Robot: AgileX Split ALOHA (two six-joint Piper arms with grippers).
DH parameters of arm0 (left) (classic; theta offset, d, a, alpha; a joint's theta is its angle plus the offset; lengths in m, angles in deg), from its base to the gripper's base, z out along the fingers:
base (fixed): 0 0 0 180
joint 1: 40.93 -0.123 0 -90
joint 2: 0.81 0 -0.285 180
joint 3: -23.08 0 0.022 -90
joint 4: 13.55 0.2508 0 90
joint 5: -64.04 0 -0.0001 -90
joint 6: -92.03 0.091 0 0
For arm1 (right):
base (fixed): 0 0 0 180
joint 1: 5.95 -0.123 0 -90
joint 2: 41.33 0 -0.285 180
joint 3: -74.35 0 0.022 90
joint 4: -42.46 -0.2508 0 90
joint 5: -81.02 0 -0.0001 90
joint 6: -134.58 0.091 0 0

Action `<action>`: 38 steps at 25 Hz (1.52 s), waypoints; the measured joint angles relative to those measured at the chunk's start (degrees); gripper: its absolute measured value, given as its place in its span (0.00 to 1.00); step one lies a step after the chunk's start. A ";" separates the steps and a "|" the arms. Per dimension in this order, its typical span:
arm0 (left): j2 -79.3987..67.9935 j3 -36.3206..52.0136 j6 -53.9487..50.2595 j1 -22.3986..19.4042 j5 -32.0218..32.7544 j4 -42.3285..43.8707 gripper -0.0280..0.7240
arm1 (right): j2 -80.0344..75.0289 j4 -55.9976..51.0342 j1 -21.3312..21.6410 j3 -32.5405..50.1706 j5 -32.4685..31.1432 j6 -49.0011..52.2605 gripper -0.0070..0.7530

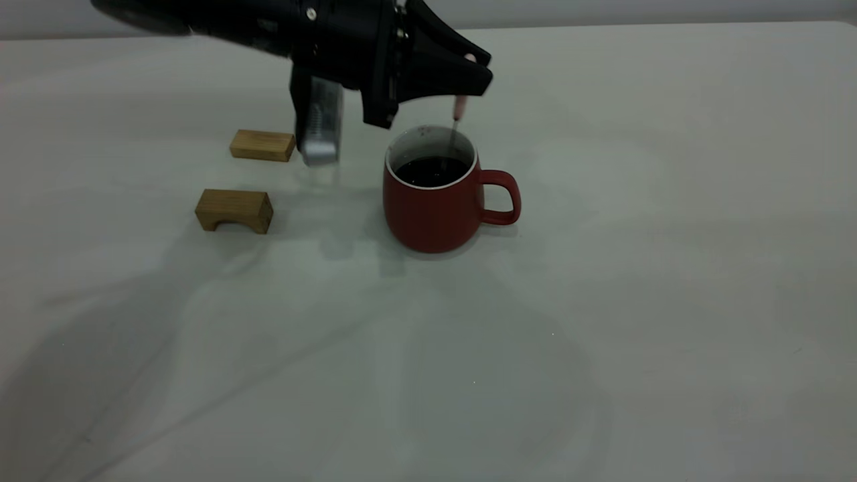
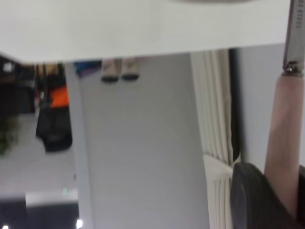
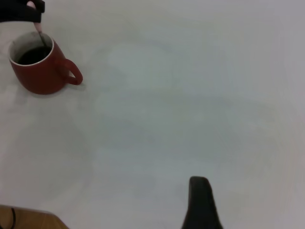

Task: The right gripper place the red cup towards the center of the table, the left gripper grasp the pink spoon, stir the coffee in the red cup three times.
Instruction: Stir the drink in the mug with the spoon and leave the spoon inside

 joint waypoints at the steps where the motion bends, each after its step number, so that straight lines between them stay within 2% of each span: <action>1: -0.54 0.00 -0.85 0.00 1.18 0.00 0.25 | 0.00 0.00 0.00 0.00 0.00 0.00 0.78; 5: -0.68 0.00 -7.37 0.00 2.92 2.95 0.25 | 0.00 0.00 0.00 0.00 0.00 0.00 0.78; 9: 1.44 0.00 -12.24 0.00 -1.61 7.89 0.25 | 0.00 0.00 0.00 0.00 0.00 0.00 0.78; 13: 2.74 0.00 -7.22 0.00 -7.75 9.05 0.25 | 0.00 0.00 0.00 0.00 0.00 0.00 0.78; 15: 2.45 -0.06 -2.78 0.00 -7.91 6.87 0.25 | 0.00 0.00 0.00 0.00 0.00 0.00 0.78; 17: 1.63 -0.06 0.12 0.00 -5.70 3.95 0.25 | 0.00 0.00 0.00 0.00 0.00 0.00 0.78; 19: 0.16 -0.12 0.08 0.00 -0.77 0.92 0.25 | 0.00 0.00 0.00 0.00 0.00 0.00 0.78; 21: -1.03 -0.12 -3.64 0.00 2.83 0.86 0.25 | 0.00 0.00 0.00 0.00 0.00 0.00 0.78; 23: -1.10 -0.12 -7.96 0.00 3.57 2.65 0.25 | 0.00 0.00 0.00 0.00 0.00 0.00 0.78; 28: 1.40 -1.60 -12.80 0.00 -3.48 12.61 0.25 | 0.00 0.00 0.00 0.00 0.00 0.00 0.78; 32: 1.76 -3.75 -5.74 0.00 -7.47 13.35 0.25 | 0.00 -0.05 0.00 0.00 0.00 0.00 0.78; 35: 0.19 -3.99 -1.62 0.00 -3.87 8.94 0.25 | 0.00 -0.05 0.00 0.00 0.00 0.00 0.78; 38: -1.25 -4.10 -4.16 0.00 2.85 7.70 0.25 | 0.00 -0.10 0.00 0.00 0.00 0.00 0.78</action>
